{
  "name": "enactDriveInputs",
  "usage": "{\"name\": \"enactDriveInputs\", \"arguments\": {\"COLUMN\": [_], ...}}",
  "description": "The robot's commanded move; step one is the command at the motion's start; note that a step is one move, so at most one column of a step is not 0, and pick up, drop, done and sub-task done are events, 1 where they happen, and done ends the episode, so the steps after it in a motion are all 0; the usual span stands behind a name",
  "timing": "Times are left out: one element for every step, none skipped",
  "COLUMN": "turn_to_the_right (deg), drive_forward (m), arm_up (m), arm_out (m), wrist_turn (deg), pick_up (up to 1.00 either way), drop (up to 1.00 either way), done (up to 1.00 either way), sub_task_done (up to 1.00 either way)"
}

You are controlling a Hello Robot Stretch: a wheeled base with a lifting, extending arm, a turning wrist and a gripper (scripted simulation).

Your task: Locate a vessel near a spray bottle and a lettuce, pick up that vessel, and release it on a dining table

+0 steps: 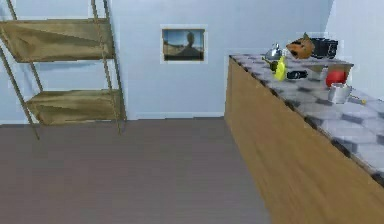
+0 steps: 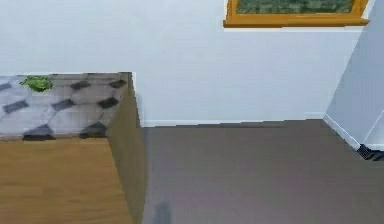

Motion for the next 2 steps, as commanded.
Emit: {"name": "enactDriveInputs", "arguments": {"turn_to_the_right": [0.0,-21.0], "drive_forward": [0.80,0.00], "arm_up": [0.00,0.00], "arm_out": [0.00,0.00], "wrist_turn": [0.0,0.0], "pick_up": [0.00,0.00], "drop": [0.00,0.00], "done": [0.00,0.00], "sub_task_done": [0.00,0.00]}}
